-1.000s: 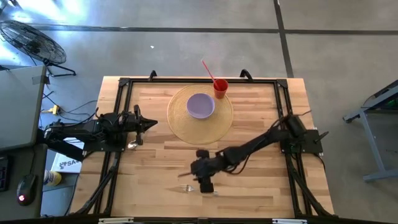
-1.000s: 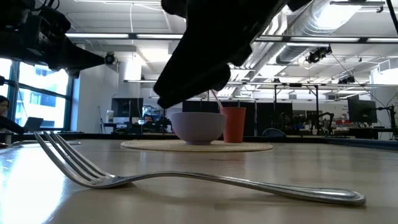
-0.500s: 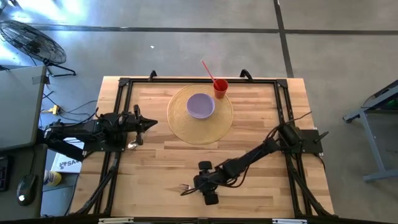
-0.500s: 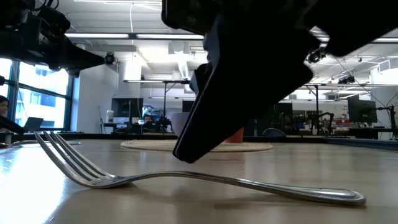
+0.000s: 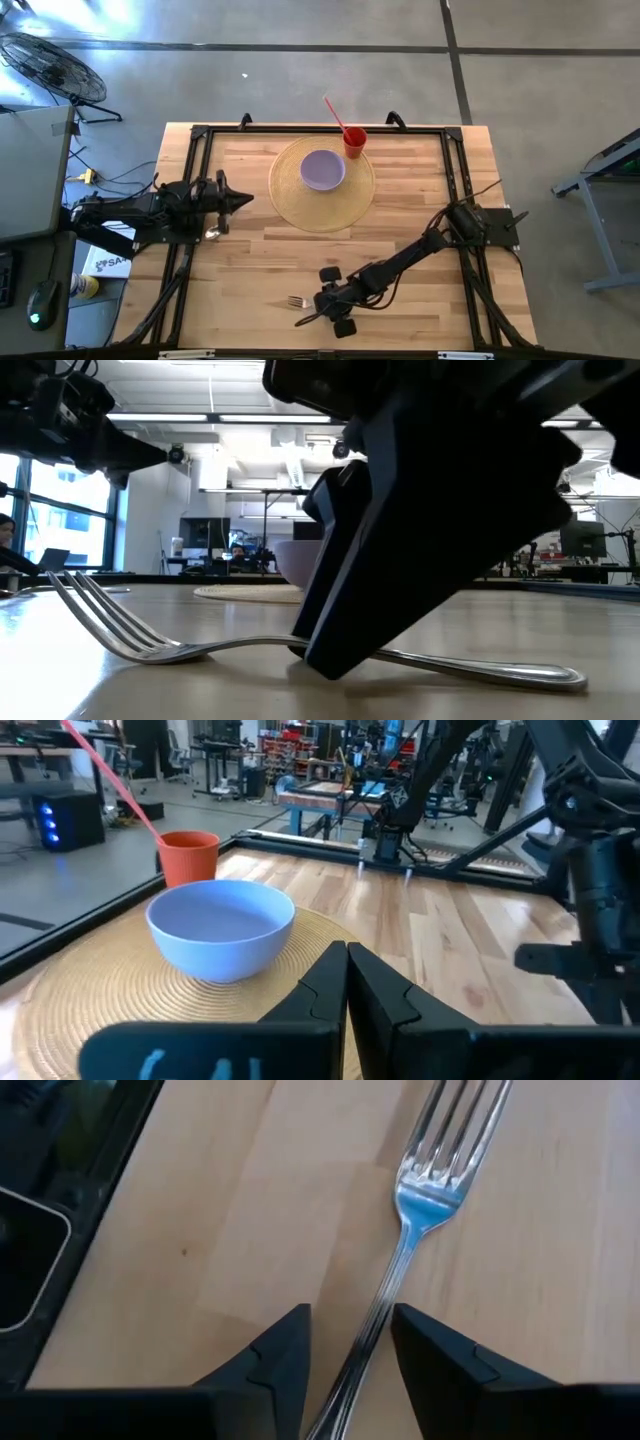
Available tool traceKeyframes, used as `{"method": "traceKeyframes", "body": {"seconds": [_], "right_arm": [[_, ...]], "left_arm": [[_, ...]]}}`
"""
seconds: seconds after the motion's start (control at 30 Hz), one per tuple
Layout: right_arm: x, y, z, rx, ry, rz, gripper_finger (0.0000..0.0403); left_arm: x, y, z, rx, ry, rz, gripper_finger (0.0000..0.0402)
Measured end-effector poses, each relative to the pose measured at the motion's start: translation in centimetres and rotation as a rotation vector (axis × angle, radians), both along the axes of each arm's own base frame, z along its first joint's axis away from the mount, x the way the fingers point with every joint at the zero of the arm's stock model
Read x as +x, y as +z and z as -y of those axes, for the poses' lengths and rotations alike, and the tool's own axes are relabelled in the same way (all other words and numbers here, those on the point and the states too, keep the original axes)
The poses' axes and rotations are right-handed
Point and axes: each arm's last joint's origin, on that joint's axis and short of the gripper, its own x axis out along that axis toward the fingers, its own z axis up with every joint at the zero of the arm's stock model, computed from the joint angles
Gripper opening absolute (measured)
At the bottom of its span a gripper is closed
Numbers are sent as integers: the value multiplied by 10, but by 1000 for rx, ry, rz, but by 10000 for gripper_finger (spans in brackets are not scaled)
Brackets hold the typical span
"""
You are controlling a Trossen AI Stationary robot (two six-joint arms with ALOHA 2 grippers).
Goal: Pick & Place Utensil
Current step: Put the silver fork into the purple bowl
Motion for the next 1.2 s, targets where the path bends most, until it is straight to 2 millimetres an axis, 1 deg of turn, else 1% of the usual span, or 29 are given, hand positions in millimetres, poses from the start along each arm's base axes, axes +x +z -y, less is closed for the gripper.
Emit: {"method": "traceKeyframes", "body": {"seconds": [0.13,0.27,0.43,0.57,0.67,0.73,0.93,1.07,1.2], "right_arm": [[-1,0,1,-17,13,-9,113],[-2,-2,4,-19,10,-52,81],[-6,0,11,-21,-16,-114,44],[-14,8,21,-89,-48,-184,24],[-20,13,32,-159,-89,-237,25],[-21,15,35,-177,-102,-246,33],[-19,15,39,-195,-126,-227,64],[-18,16,40,-222,-147,-206,64],[-18,15,40,-202,-167,-219,52]], "left_arm": [[0,5,-2,0,62,57,8],[-1,10,-3,-4,117,107,8],[-1,8,-4,-3,135,90,8],[-1,8,-4,-3,133,84,8],[-1,7,-4,-3,133,79,8],[-1,7,-4,-3,134,75,8],[-1,7,-4,-3,133,75,8],[-1,7,-4,-3,130,75,8],[-1,7,-3,-3,122,75,8]]}}
